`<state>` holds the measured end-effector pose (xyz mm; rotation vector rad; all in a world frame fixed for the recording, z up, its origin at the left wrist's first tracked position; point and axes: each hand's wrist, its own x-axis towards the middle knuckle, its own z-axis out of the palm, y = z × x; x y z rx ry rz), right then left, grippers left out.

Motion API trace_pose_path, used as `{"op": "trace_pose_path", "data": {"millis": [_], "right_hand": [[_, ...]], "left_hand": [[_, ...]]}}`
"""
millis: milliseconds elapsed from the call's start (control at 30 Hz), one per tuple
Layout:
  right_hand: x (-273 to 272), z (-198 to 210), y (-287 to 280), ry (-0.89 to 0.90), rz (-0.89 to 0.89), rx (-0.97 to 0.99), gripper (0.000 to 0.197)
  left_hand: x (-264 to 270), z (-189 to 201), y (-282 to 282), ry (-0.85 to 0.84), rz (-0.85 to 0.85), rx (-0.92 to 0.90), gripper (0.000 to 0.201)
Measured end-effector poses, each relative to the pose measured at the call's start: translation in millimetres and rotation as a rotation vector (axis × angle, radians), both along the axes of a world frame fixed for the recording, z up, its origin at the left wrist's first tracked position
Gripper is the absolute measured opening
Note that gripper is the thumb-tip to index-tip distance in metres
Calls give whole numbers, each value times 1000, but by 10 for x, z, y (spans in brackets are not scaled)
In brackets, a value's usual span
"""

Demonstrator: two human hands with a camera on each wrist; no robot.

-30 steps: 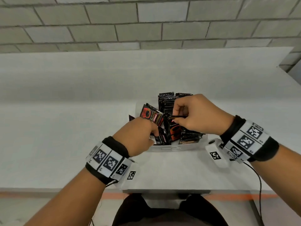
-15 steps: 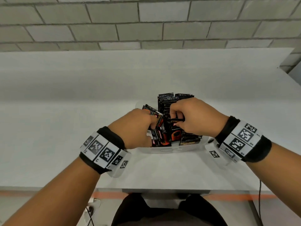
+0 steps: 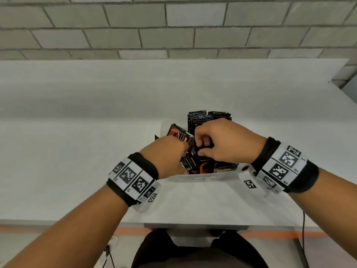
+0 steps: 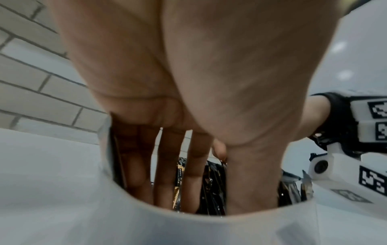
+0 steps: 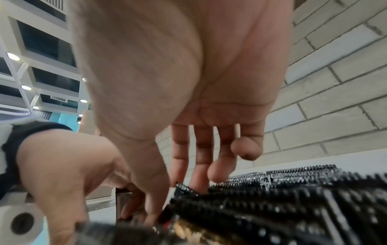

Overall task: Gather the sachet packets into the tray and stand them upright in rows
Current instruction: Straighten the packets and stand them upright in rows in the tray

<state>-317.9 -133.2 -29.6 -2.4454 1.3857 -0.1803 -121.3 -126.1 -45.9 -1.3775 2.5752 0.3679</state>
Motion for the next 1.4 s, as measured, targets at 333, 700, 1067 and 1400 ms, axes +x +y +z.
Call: {"op": "trace_pose_path", "data": {"millis": [333, 700, 1067, 1400], "right_hand": [[-23, 90, -78, 10, 133, -115, 6], [-7, 57, -54, 37, 106, -27, 10], [-161, 207, 52, -600, -282, 109, 32], [-241, -29, 286, -1374, -239, 481, 33]], "left_hand": [[165, 197, -79, 272, 182, 35, 33], [374, 268, 43, 616, 369, -20, 20], [242, 333, 87, 1214, 419, 175, 39], [104, 195, 342, 1164, 234, -346, 11]]}}
